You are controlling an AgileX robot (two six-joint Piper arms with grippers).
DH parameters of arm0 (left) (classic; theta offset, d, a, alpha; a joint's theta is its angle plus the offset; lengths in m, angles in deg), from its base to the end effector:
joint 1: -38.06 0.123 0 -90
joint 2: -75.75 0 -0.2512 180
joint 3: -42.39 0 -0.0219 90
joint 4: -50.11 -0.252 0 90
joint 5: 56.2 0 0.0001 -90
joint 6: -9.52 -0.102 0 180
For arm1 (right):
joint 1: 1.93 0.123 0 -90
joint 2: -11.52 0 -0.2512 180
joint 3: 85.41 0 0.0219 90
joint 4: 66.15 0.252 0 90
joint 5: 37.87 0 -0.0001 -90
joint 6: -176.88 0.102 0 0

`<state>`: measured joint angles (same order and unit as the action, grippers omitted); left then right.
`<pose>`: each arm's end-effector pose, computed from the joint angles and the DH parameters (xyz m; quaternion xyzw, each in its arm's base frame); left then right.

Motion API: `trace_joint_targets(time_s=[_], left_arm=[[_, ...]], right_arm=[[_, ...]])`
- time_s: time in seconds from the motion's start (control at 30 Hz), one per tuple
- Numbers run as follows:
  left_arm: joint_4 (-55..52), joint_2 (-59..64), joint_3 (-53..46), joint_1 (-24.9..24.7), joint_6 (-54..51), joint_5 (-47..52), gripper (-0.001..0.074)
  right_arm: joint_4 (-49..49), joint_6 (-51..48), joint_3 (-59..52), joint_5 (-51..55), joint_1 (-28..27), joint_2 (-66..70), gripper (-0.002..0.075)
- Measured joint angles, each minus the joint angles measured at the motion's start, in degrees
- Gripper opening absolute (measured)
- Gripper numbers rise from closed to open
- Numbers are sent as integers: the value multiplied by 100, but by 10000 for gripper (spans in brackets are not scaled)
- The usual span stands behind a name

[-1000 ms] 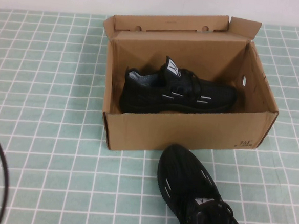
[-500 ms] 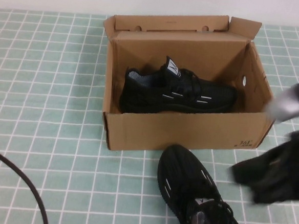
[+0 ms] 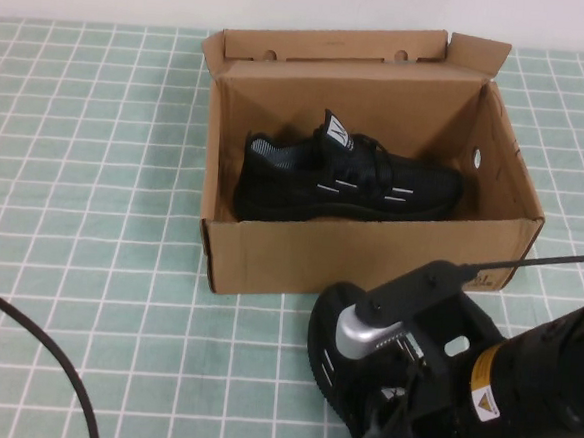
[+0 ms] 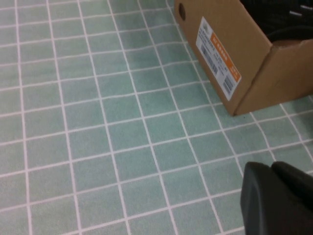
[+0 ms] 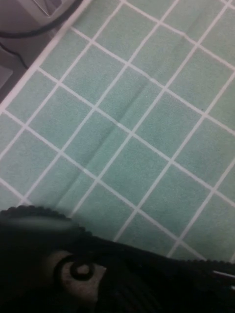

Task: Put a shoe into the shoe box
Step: Pick up the shoe from the table

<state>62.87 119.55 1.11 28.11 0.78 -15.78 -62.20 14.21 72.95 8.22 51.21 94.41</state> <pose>0.1459 -0.0404 0.2826 0.1018 0.8786 -0.1076 0.4539 0.1569 0.2177 0.2415 -0.2812 0.9251 0.1708 0.1897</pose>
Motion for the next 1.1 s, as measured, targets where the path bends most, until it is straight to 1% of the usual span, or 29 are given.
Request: trace_joint_targets(time_s=[0.07,0.1,0.33,0.6,0.67,0.73,0.77,0.8,0.83,0.87,0.9,1.1], left_arm=[[14,0,0,0,0,11,-4],[18,0,0,0,0,11,-4],[27,0,0,0,-35,48,-4],[27,0,0,0,-35,92,-4],[41,0,0,0,-37,91,-4],[66,0,0,0,-37,94,-4],[77,0,0,0,-37,104,-4],[91,0,0,0,-37,126,-4],[91,0,0,0,-37,155,-4],[103,0,0,0,-37,179,-4],[103,0,0,0,-37,215,-4],[114,0,0,0,-47,282,-4]], right_arm=[[67,0,0,12,0,41,406],[79,12,0,2,0,62,412],[366,12,0,-134,0,302,410],[244,-10,0,-451,0,923,409],[216,-10,0,-481,0,1105,398],[208,-22,0,-552,0,1294,369],[208,-55,0,-587,0,1383,333],[218,-110,0,-588,0,1460,266],[219,-171,0,-588,0,1512,165],[245,-229,0,-562,0,1556,42],[275,-269,0,-536,0,1567,-1],[244,-604,55,-314,0,1363,0]])
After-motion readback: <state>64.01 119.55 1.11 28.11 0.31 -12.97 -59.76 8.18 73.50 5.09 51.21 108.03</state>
